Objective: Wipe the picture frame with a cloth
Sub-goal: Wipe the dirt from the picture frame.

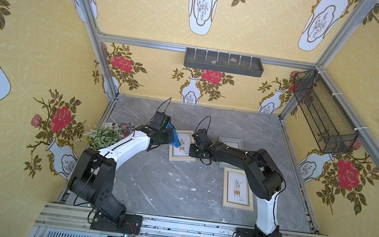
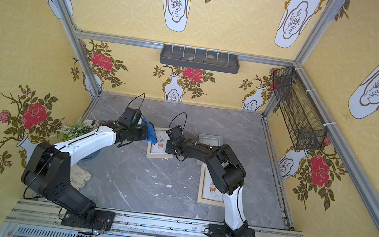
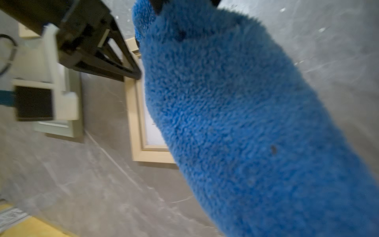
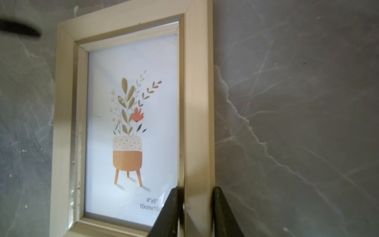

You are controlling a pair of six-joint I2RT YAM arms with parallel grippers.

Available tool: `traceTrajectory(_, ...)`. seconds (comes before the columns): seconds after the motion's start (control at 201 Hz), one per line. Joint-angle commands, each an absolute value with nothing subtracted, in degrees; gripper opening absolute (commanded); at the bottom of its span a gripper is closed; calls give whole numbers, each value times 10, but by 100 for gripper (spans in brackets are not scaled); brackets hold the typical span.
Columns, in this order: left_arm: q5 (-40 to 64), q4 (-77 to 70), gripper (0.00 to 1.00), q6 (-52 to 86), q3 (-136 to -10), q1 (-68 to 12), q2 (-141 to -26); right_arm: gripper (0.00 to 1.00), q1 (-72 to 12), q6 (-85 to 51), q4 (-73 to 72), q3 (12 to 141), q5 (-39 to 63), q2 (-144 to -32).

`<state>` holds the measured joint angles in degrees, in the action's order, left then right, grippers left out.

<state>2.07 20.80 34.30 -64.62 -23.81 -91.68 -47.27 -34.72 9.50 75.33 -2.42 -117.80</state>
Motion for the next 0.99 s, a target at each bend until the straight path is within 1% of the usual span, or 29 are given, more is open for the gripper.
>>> traceTrajectory(0.0, 52, 202, 0, 348, -680, -247, -967, 15, -477, -357, 163, 752, -33, -1188)
traceTrajectory(0.04, 58, 199, 0, 350, -692, -247, -989, 15, -478, -357, 163, 752, -33, -1190)
traceTrajectory(0.065, 64, 196, 0, 350, -699, -265, -1005, 15, -478, -357, 163, 753, -33, -1191)
traceTrajectory(0.159, 66, 202, 0, 354, -712, -265, -1051, 15, -478, -356, 165, 752, -34, -1190)
traceTrajectory(0.284, 44, 195, 0, 357, -672, -255, -1052, 15, -476, -354, 164, 749, -35, -1187)
traceTrajectory(0.304, 43, 193, 0, 357, -661, -235, -1048, 15, -476, -355, 163, 747, -35, -1187)
traceTrajectory(0.433, 29, 184, 0, 356, -591, -184, -1014, 15, -473, -354, 160, 743, -34, -1187)
traceTrajectory(0.553, 39, 176, 0, 348, -571, -147, -988, 15, -473, -352, 160, 746, -34, -1188)
traceTrajectory(0.717, 44, 200, 0, 343, -649, -167, -988, 15, -474, -351, 163, 752, -34, -1190)
traceTrajectory(0.886, 60, 209, 0, 340, -760, -210, -1036, 15, -478, -355, 165, 754, -36, -1189)
traceTrajectory(0.986, 75, 212, 0, 342, -816, -233, -1089, 15, -479, -356, 166, 752, -38, -1190)
